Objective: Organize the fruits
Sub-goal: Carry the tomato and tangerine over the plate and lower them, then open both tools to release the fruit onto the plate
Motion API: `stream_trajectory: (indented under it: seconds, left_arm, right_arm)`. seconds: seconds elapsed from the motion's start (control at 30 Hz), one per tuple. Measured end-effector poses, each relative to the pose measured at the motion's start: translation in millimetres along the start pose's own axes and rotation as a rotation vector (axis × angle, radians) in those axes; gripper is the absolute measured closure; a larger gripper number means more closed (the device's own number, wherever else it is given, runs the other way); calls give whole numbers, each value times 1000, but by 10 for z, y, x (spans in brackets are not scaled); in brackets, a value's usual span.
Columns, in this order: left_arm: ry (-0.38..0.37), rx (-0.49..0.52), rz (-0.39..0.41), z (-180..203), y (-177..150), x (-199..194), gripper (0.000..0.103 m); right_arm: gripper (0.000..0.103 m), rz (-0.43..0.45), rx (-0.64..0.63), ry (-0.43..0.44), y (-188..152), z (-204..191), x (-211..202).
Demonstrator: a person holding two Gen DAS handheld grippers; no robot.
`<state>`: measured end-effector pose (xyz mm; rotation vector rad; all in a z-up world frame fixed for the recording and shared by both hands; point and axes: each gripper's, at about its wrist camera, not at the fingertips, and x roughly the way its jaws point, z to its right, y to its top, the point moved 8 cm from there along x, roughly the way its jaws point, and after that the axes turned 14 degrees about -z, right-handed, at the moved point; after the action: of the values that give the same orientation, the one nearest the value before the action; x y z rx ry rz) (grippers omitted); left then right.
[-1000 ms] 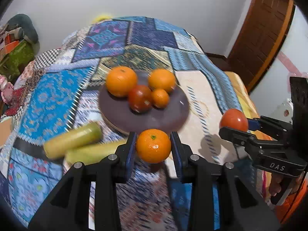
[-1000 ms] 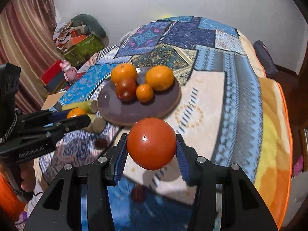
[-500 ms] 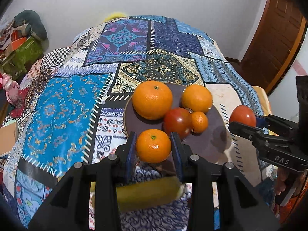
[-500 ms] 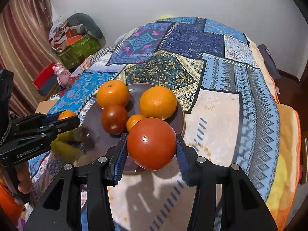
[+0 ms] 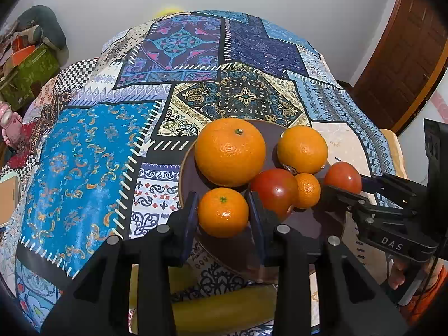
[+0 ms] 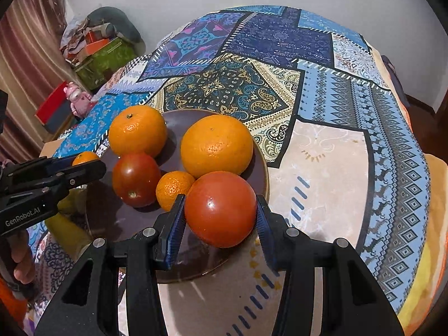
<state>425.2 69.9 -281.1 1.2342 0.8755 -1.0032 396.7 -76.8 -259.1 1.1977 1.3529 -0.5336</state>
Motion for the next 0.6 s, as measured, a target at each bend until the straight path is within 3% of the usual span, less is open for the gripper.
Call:
stream_trajectory:
  seconds: [0.2,0.43,0.6]
  left_arm:
    - [10,13,11,22,17,-32,68]
    - [-2,15,24,-3,-79,-220,66]
    - [7,32,40,-41,-267,-419,58]
  right_arm:
    - [57,-5,1,22,3,-11,-16]
    - [57,33,-28,-11,-7,-81,-192]
    - [57,69,-36,-5,-100,-123,-400]
